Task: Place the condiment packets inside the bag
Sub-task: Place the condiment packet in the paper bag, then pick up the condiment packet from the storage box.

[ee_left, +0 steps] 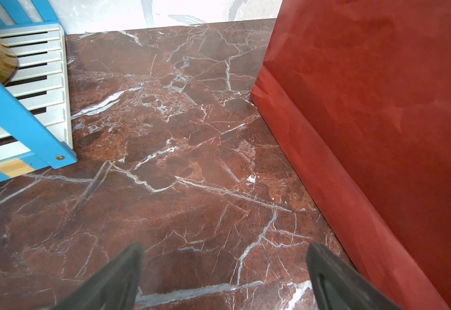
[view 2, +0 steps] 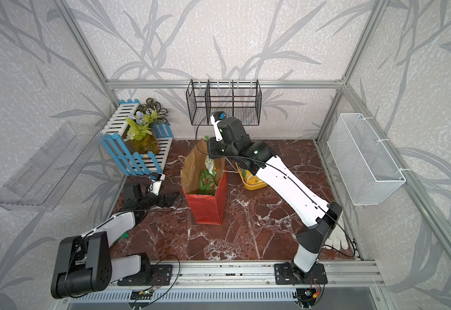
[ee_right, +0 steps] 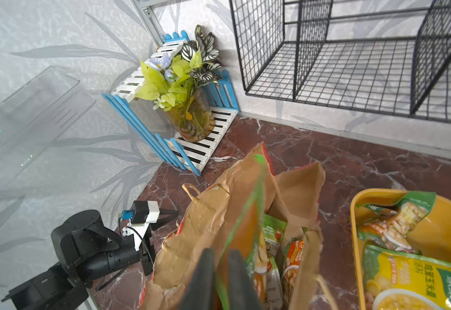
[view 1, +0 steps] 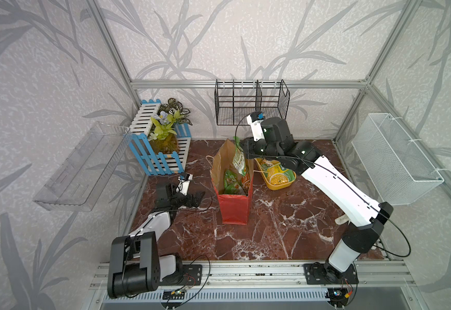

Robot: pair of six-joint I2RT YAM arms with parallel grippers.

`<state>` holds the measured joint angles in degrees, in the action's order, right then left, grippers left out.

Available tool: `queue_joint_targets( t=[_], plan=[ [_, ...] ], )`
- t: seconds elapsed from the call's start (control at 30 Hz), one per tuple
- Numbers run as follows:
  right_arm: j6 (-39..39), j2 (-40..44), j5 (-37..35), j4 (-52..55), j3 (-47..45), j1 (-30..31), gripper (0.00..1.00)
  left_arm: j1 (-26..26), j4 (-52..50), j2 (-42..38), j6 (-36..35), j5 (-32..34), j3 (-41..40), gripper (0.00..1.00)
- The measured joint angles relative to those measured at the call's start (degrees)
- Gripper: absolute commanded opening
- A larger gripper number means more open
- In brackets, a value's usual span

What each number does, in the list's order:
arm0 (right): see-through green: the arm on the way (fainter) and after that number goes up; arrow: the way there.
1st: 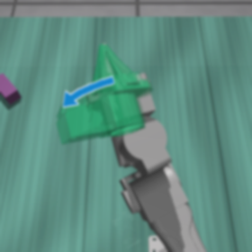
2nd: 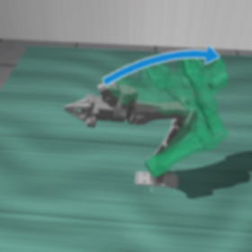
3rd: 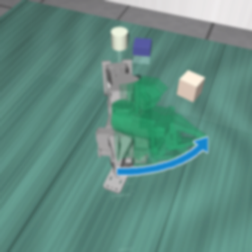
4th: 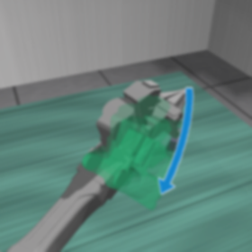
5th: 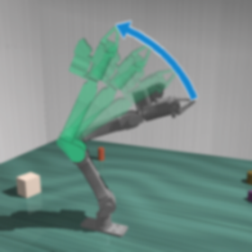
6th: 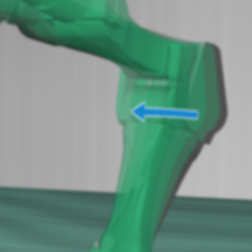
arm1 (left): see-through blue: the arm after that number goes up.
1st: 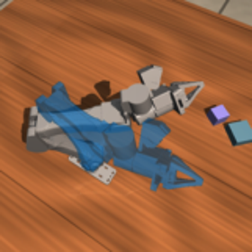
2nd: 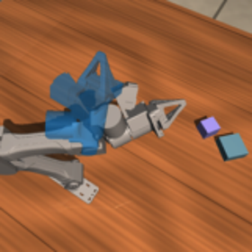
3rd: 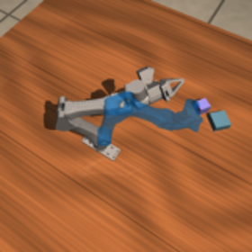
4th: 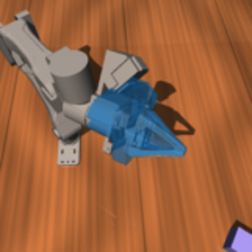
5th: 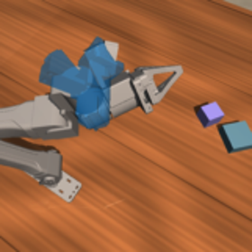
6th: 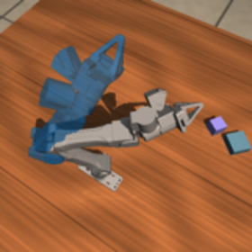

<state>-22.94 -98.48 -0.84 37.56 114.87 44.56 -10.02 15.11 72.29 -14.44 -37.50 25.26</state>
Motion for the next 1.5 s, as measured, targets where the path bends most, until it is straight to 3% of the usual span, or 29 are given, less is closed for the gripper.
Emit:
queue_joint_targets(
  t=[0.13,0.4,0.57,0.7,0.9,1.1,1.5],
  plan=[
    [-0.09,0.0,-0.07,0.2,1.64,0.02,0.5,0.0,0.0,0.0,-0.02,-0.02,0.0,0.99],
    [0.39,5.4,-5.53,2.19,-3.06,-1.64,0.57,0.0,0.0,0.0,-0.02,-0.04,0.0,0.99],
    [-1.79,13.51,-4.13,2.6,-14.32,-14.25,0.63,0.0,0.0,0.0,-0.02,-0.07,0.0,0.99],
    [-2.29,13.99,-2.38,3.34,-21.44,-25.22,0.7,0.0,0.0,0.0,-0.02,-0.07,0.0,0.99],
    [2.58,3.04,0.02,7.67,-23.17,-31.67,0.72,0.0,0.0,0.04,0.0,-0.04,0.0,0.99],
    [7.37,-11.34,-0.24,13.31,-16.11,-32.2,0.72,0.0,0.15,0.26,0.0,-0.04,0.0,0.99],
    [12.52,-24.35,1.95,16.79,-2.1,-32.63,0.7,0.0,0.15,0.42,-0.02,-0.02,0.0,1.0]
  ],
)
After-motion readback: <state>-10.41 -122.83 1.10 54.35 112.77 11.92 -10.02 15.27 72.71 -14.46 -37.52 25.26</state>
